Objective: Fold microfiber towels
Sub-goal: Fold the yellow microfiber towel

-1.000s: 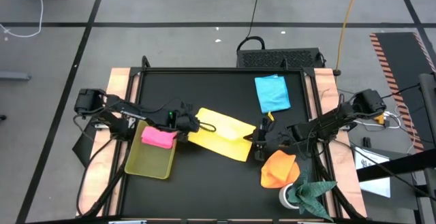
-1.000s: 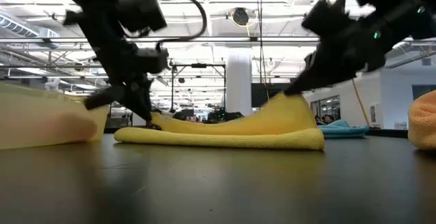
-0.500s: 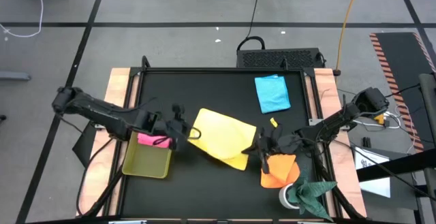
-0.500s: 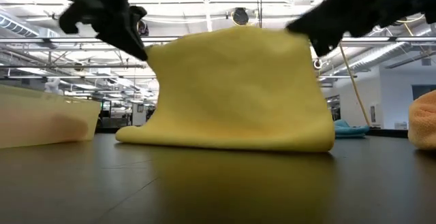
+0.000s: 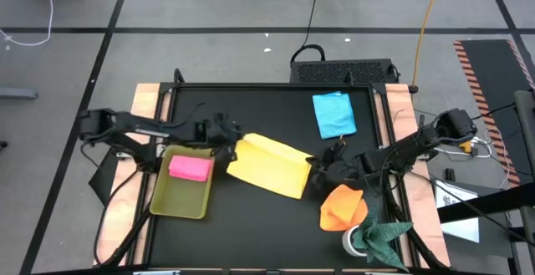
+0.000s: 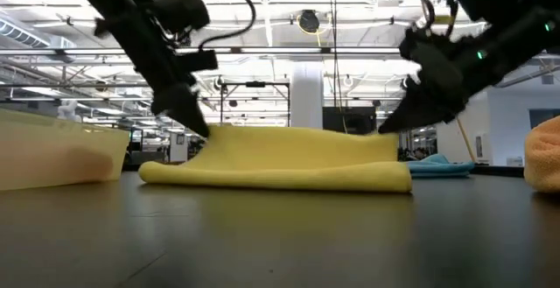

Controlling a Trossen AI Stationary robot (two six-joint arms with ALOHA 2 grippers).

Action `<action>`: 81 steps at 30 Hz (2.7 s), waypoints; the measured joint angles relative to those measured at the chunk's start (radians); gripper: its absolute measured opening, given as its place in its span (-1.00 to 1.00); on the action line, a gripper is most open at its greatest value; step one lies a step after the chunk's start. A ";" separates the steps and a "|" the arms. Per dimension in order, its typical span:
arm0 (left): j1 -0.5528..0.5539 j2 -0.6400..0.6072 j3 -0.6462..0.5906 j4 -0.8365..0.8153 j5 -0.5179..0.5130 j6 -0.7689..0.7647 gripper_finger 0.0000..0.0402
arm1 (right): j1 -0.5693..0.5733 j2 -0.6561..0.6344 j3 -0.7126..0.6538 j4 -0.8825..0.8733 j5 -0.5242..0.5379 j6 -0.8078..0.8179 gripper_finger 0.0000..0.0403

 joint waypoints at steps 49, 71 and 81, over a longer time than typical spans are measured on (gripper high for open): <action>0.165 0.204 0.017 0.319 0.358 -0.306 -0.19 | -0.125 0.000 -0.205 0.267 -0.208 0.006 -0.91; 0.159 0.191 0.017 0.443 0.405 -0.287 -0.83 | -0.127 -0.027 -0.205 0.313 -0.139 -0.087 -1.00; 0.143 0.376 0.017 0.538 0.291 -0.288 -0.92 | -0.176 0.170 -0.185 0.357 -0.231 -0.056 -1.00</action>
